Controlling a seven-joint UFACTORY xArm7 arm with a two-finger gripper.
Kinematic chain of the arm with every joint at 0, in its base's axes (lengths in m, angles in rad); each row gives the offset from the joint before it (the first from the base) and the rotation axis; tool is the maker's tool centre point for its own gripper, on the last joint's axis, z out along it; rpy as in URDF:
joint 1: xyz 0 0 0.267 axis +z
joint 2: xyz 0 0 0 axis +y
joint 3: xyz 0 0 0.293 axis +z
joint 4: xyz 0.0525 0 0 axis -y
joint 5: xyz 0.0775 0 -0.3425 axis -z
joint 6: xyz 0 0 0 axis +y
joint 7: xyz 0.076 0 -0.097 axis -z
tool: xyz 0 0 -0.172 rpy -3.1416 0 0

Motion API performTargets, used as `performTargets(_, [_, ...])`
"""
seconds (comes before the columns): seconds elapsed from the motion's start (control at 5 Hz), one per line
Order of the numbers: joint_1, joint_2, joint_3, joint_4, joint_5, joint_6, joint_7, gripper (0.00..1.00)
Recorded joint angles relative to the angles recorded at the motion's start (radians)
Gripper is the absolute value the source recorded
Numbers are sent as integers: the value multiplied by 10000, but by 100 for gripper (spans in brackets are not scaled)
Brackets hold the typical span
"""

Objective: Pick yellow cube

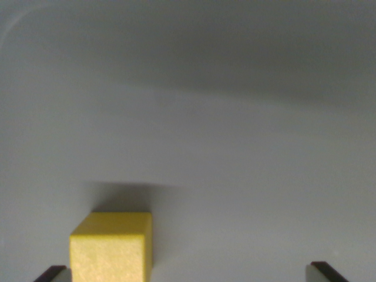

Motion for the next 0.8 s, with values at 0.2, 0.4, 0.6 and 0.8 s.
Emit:
performTargets(0.2, [119,211,59,-249,-65,-429,150,0])
performTargets(0.4, [119,211,59,-249,-65,-429,150,0])
performTargets(0.6, [236,415,117,-491,-129,-847,296,0])
performTargets(0.8, [236,415,117,-491,-129,-847,296,0])
